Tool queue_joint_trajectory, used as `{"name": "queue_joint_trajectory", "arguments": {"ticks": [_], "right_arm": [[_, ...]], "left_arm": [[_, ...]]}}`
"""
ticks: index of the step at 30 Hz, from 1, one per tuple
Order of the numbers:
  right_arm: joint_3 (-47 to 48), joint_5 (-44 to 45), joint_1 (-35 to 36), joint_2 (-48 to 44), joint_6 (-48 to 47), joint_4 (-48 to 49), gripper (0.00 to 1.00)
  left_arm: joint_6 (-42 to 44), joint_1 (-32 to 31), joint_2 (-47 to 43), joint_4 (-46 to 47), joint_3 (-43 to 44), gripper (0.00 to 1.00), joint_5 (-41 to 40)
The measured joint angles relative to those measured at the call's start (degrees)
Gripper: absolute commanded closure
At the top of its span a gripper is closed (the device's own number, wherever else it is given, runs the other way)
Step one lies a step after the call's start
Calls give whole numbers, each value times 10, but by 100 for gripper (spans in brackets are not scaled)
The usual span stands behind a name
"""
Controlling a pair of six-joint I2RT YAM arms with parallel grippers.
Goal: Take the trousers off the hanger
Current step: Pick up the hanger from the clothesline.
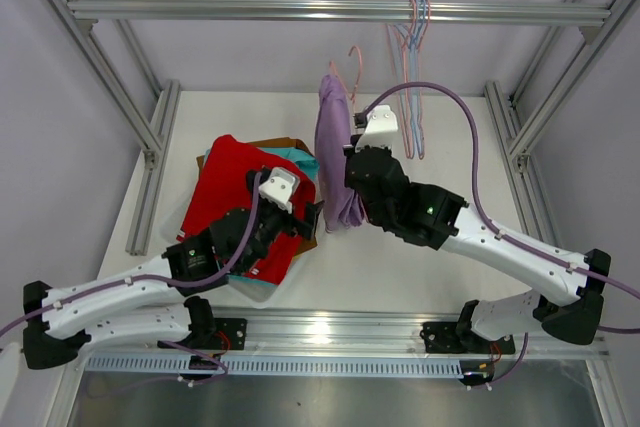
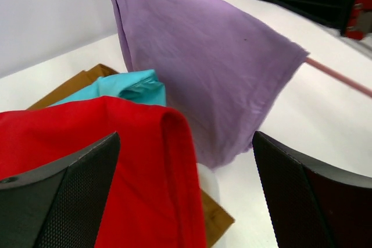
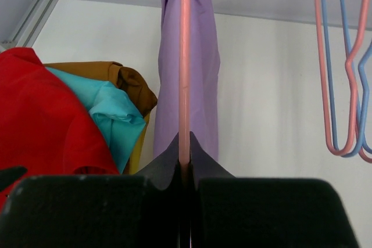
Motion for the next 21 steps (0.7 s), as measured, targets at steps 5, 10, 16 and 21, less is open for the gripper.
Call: {"name": "queue_joint_trajectory", "arguments": {"ticks": [5, 10, 16, 21], "right_arm": [[0, 21, 0, 0, 36, -9, 100], [-9, 29, 0, -3, 56, -13, 100], [-18, 27, -5, -9, 70, -16, 100], [-27, 14, -17, -25, 78, -19, 100]], "left_arm": [[-16, -29, 21, 48, 0, 1, 0], [-19, -39, 76, 105, 0, 1, 3], [-20, -42, 139, 144, 0, 1, 8], [-18, -42, 164, 176, 0, 1, 7]]}}
